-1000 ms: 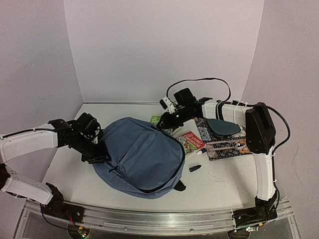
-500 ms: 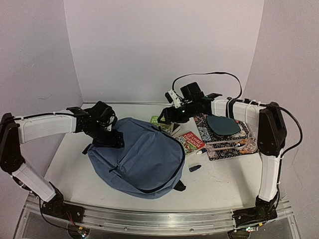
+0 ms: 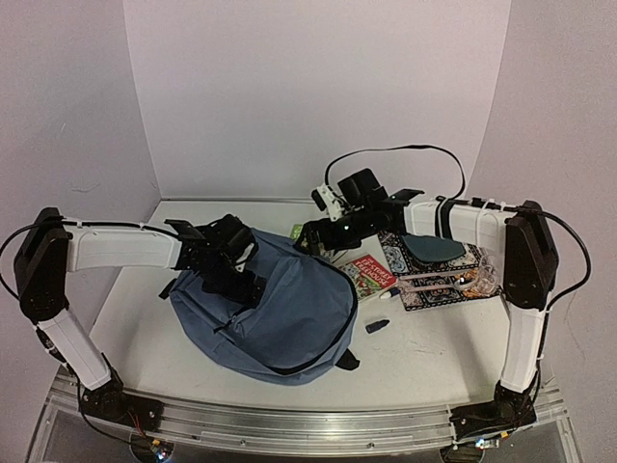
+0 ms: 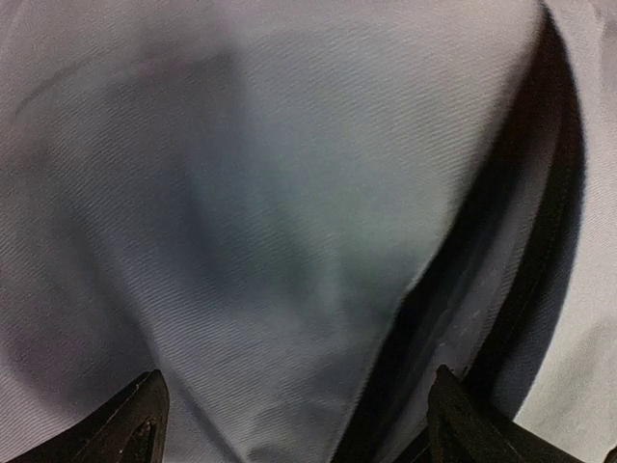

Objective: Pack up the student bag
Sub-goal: Hold the largest pocket of the student bag.

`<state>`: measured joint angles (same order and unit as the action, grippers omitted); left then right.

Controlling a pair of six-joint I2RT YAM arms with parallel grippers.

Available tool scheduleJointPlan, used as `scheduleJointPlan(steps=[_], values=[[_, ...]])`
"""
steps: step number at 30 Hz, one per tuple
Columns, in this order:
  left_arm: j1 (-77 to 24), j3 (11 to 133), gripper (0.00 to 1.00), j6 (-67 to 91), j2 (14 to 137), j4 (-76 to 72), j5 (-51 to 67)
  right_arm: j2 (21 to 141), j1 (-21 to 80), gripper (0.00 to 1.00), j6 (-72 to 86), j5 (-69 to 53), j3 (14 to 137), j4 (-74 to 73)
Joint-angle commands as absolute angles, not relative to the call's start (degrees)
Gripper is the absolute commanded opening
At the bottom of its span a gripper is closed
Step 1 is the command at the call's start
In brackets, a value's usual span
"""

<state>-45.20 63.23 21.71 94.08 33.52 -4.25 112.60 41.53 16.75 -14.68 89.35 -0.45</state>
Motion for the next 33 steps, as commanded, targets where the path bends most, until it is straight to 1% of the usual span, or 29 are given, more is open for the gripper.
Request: scheduleJointPlan(steps=[1,6,10,16,19,22,24,28,29,33], values=[[-47.8,67.4,0.95,20.9,96.2,31.5,-11.2,111.0,44.6,0.98,19.3,-9.1,90.9,-1.4],[-50.0,68.2,0.95,22.7,97.1,31.4,-16.3,113.5,47.4,0.98,22.6,-2.0,93.2,-3.8],[-50.7,67.6,0.96,23.8,97.4,30.7,-18.2,115.8,48.7,0.98,24.0,3.5,94.9,-5.5],[-51.2,65.6,0.96,26.0,97.3,29.0,-20.2,120.5,49.2,0.98,24.5,6.9,97.6,-8.7],[-51.2,64.9,0.96,27.2,97.4,27.6,-20.4,122.1,49.2,0.97,24.8,9.4,97.1,-10.0],[-51.2,64.4,0.95,28.7,98.1,26.3,-20.7,122.2,49.1,0.87,25.3,10.9,94.2,-10.2],[-51.2,64.2,0.95,29.5,98.9,25.5,-21.0,121.8,49.0,0.78,25.5,11.6,92.1,-10.1],[-51.2,64.9,0.95,29.4,100.9,24.5,-20.4,120.7,48.2,0.62,25.4,9.8,88.2,-8.3],[-51.2,65.1,0.95,29.3,101.4,24.4,-20.4,120.3,48.0,0.6,25.3,8.9,87.2,-7.4],[-51.1,65.9,0.95,28.3,102.8,24.0,-21.4,119.7,47.5,0.58,24.4,6.0,85.1,-4.8]])
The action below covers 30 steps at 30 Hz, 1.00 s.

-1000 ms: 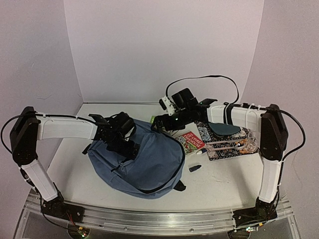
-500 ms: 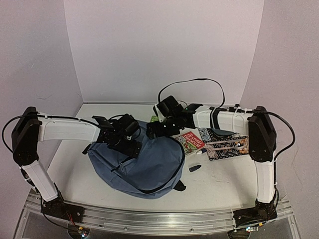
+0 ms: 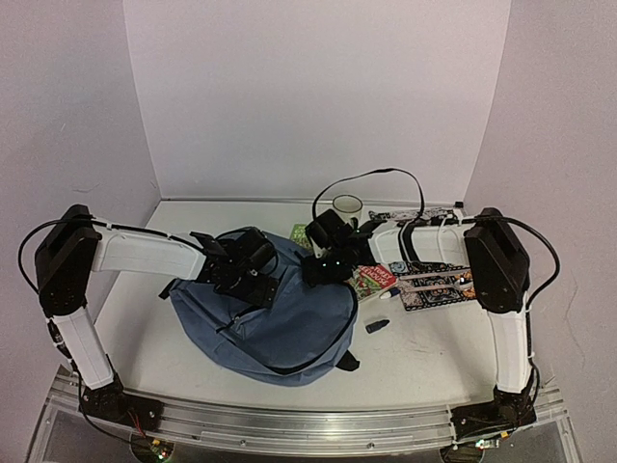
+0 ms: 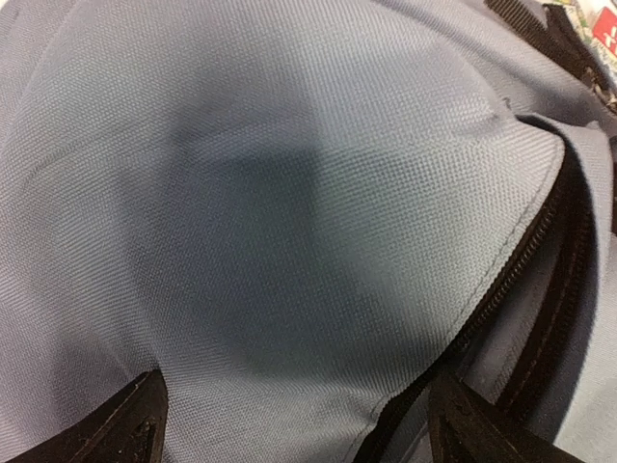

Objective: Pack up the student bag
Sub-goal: Hold the largest pocket of the student bag, then pick up the lower front pocket of the student bag.

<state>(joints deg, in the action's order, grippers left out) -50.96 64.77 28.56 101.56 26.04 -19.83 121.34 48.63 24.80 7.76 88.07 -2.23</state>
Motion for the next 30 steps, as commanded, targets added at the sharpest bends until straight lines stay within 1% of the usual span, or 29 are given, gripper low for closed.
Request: scheduleJointPlan(steps=[1,5,8,11,17,21,23,27,30], values=[[-51.1,66.4,0.95,28.0,103.2,24.0,-21.6,119.7,47.5,0.58,24.1,5.0,84.8,-4.2],[-51.1,67.8,0.95,26.9,105.3,23.9,-22.9,119.9,47.5,0.58,23.6,2.0,84.5,-2.5],[-51.1,68.2,0.94,26.7,106.5,24.0,-27.0,120.1,47.5,0.58,23.4,1.0,84.5,-2.0],[-51.1,68.3,0.87,27.6,106.2,25.6,-33.6,120.2,47.5,0.58,23.2,0.5,84.5,-1.8],[-51.1,68.5,0.67,29.2,103.4,29.8,-41.9,119.9,47.3,0.57,23.0,0.4,83.8,-1.7],[-51.1,68.5,0.58,28.6,100.8,30.8,-43.1,120.0,47.2,0.57,22.7,0.5,84.0,-1.7],[-51.1,68.6,0.52,28.3,99.5,31.1,-42.1,120.1,47.2,0.57,22.6,0.4,84.3,-1.7],[-51.1,68.1,0.3,27.2,97.2,31.3,-40.5,120.4,47.1,0.57,22.4,0.5,85.0,-1.7],[-51.1,68.3,0.17,26.3,95.7,31.9,-39.2,120.4,47.1,0.58,22.2,-1.3,85.5,-1.7]])
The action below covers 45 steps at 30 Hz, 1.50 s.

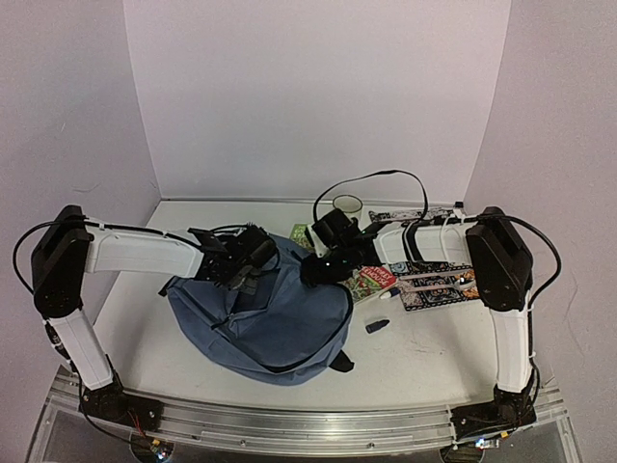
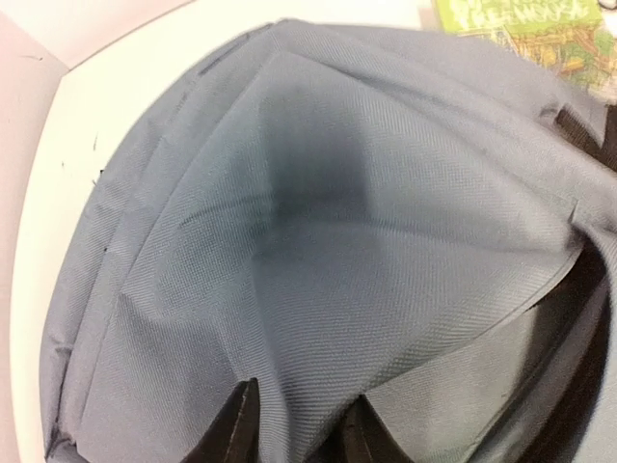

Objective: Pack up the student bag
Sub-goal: Pick up the lower front pocket of the student bag, then grab the seal from the center of the board.

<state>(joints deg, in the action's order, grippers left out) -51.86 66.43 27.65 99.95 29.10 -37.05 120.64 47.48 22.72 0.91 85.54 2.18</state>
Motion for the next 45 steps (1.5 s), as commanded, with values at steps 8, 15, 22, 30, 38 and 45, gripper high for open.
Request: scheduleJointPlan(steps=[8,15,22,30,38,45], values=[[-51.1,70.2,0.0,23.6,92.0,32.3,-31.2,119.0,47.2,0.65,21.1,-3.6,87.3,-1.7],[-51.1,73.3,0.0,24.9,91.8,34.8,-29.4,111.6,46.2,0.77,21.2,-2.6,85.4,-3.1],[-50.3,75.7,0.0,26.5,92.7,37.6,-28.2,101.7,43.0,0.9,23.0,-0.2,76.0,-5.3],[-48.5,76.6,0.0,29.5,92.6,39.3,-24.0,94.2,40.9,0.94,31.5,7.6,62.7,-9.6],[-47.5,76.9,0.0,30.5,92.9,39.9,-21.8,91.8,40.8,0.93,48.3,8.5,56.0,-15.2],[-46.9,77.1,0.0,30.3,93.6,40.0,-21.1,93.8,44.3,0.89,60.8,9.7,54.4,-17.9]])
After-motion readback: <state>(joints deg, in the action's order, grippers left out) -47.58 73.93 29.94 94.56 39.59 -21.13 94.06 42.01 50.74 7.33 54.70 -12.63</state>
